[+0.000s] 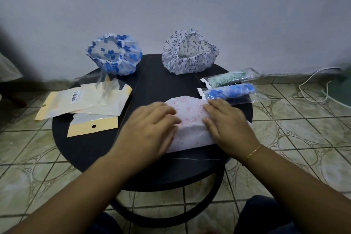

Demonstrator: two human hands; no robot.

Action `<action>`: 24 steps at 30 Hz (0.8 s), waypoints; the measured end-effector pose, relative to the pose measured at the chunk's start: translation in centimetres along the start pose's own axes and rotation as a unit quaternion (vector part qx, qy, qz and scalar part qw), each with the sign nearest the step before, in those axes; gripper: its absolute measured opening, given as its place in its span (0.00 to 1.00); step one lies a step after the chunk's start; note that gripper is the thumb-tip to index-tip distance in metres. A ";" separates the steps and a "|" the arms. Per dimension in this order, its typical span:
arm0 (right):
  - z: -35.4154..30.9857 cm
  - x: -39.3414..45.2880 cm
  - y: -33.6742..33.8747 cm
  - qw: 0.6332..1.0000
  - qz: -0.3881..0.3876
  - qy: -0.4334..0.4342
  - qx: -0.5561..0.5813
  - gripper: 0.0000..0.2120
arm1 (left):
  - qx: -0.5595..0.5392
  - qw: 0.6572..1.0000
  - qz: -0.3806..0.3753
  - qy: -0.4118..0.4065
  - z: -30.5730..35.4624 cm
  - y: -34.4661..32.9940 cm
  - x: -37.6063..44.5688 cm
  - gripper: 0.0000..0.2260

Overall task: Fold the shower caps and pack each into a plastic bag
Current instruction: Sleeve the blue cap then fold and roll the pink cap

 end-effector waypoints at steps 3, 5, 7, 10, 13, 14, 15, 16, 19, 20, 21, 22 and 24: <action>0.3 1.1 -1.8 0.996 -0.091 -0.010 -0.002 0.39 | 0.023 0.993 -0.114 0.001 0.0 -3.8 1.7 0.20; 0.5 1.4 -2.7 0.991 -0.130 -0.017 0.011 0.33 | 0.025 0.981 -0.192 0.023 -0.9 -5.6 2.3 0.29; 0.6 1.5 -3.2 0.987 -0.156 -0.024 0.017 0.30 | 0.004 0.968 -0.247 0.048 -2.2 -7.1 2.1 0.37; 0.8 1.2 -3.8 0.981 -0.190 -0.037 0.006 0.34 | -0.018 0.954 -0.290 0.071 -3.2 -8.5 1.6 0.40; 1.0 1.1 -4.2 0.976 -0.210 -0.056 -0.001 0.36 | -0.054 0.933 -0.335 0.116 -4.0 -9.4 1.0 0.40; 1.1 1.1 -4.3 0.974 -0.215 -0.063 -0.004 0.37 | -0.060 0.926 -0.348 0.131 -4.2 -9.5 0.9 0.41; 1.1 1.1 -4.3 0.973 -0.220 -0.070 -0.006 0.38 | -0.062 0.922 -0.357 0.140 -4.4 -9.6 0.8 0.42; 1.2 1.1 -4.3 0.972 -0.224 -0.077 -0.006 0.39 | -0.063 0.919 -0.361 0.145 -4.5 -9.7 0.7 0.43; 1.5 0.8 -4.2 0.967 -0.236 -0.099 0.011 0.40 | -0.074 0.917 -0.361 0.152 -4.6 -9.7 0.5 0.44; 1.6 0.5 -4.2 0.965 -0.240 -0.102 0.018 0.40 | -0.075 0.917 -0.362 0.152 -4.5 -9.6 0.4 0.44; 1.6 0.3 -4.2 0.964 -0.242 -0.104 0.023 0.40 | -0.076 0.917 -0.361 0.151 -4.5 -9.6 0.2 0.45; 1.5 0.1 -4.2 0.964 -0.243 -0.104 0.027 0.40 | -0.075 0.918 -0.360 0.150 -4.4 -9.5 0.0 0.46; 1.5 -0.2 -4.1 0.965 -0.241 -0.103 0.029 0.40 | -0.074 0.918 -0.358 0.154 -4.3 -9.3 -0.4 0.45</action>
Point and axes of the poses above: each hand's wrist, its own x-axis towards the middle knuckle, its own y-axis out of the back of the hand, z = x × y, the point moved 7 cm from there along x, towards the middle knuckle, and after that the axes turned 12 degrees about -z, right-handed, at the moved point
